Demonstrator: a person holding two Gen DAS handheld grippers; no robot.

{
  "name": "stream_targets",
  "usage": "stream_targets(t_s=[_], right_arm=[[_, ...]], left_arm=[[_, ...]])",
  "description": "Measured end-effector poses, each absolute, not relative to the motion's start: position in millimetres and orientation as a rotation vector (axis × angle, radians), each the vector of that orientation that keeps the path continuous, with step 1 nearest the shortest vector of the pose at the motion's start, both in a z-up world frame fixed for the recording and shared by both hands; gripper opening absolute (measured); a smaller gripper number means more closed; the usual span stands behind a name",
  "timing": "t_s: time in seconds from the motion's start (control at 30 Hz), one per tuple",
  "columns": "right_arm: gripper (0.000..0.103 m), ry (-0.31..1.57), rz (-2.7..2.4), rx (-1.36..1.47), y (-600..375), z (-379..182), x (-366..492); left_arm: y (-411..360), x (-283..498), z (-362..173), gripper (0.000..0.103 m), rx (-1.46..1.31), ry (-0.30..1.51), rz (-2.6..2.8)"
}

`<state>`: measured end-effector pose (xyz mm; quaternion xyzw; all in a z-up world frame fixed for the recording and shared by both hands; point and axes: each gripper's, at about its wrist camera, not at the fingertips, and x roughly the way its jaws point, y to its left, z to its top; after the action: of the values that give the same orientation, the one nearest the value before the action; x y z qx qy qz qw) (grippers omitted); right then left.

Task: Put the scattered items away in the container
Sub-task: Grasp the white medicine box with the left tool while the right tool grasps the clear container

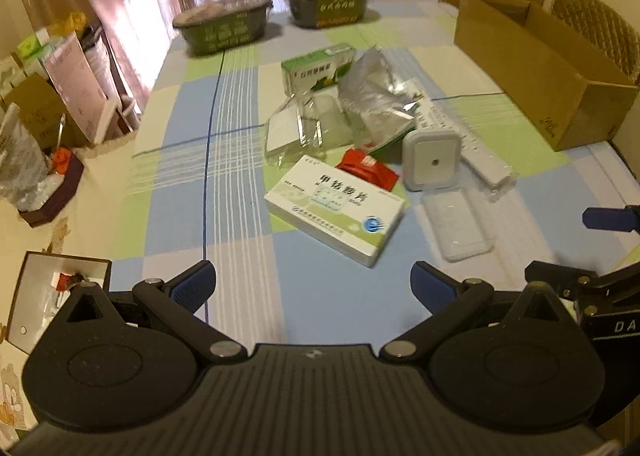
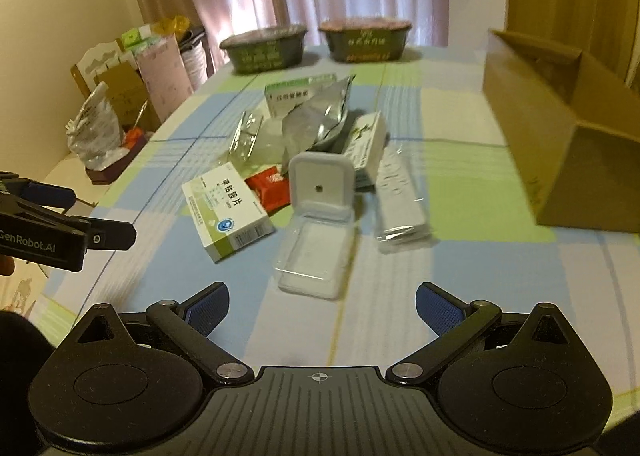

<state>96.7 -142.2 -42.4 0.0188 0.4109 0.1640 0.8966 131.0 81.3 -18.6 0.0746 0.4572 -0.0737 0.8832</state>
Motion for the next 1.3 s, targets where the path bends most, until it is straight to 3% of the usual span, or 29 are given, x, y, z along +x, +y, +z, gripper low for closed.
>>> stream_targets(t_s=[0.13,0.17,0.2,0.6,0.7,1.0,1.3], right_arm=[[0.101,0.874,0.342,0.034,-125.4,-62.4,118.7],[0.094,0.876,0.34,0.029,-121.9,-66.8,122.9],[0.078,0.887,0.345,0.028,-118.2,-71.8,128.4],[0.077,0.911,0.271,0.024,-102.6,-101.6,168.6],[0.059,0.904,0.275,0.013,-107.0,-103.0,169.4],[0.059,0.897,0.281,-0.004,-135.1,-97.4,160.8],[0.059,0.883,0.309,-0.005,-143.8,-101.0,152.5]], left_arm=[[95.8,152.1,-35.1,0.102,0.071,0.981,-0.117],[98.5,156.1,-38.6,0.102,0.049,0.986,-0.105],[100.8,159.9,-41.4,0.102,0.027,0.991,-0.094],[87.9,203.9,-65.8,0.102,-0.186,1.003,-0.02],[77.2,216.0,-73.9,0.102,-0.193,1.01,-0.013],[47.7,245.5,-101.8,0.099,-0.093,1.056,0.021],[76.3,216.4,-96.4,0.094,0.003,1.078,-0.003]])
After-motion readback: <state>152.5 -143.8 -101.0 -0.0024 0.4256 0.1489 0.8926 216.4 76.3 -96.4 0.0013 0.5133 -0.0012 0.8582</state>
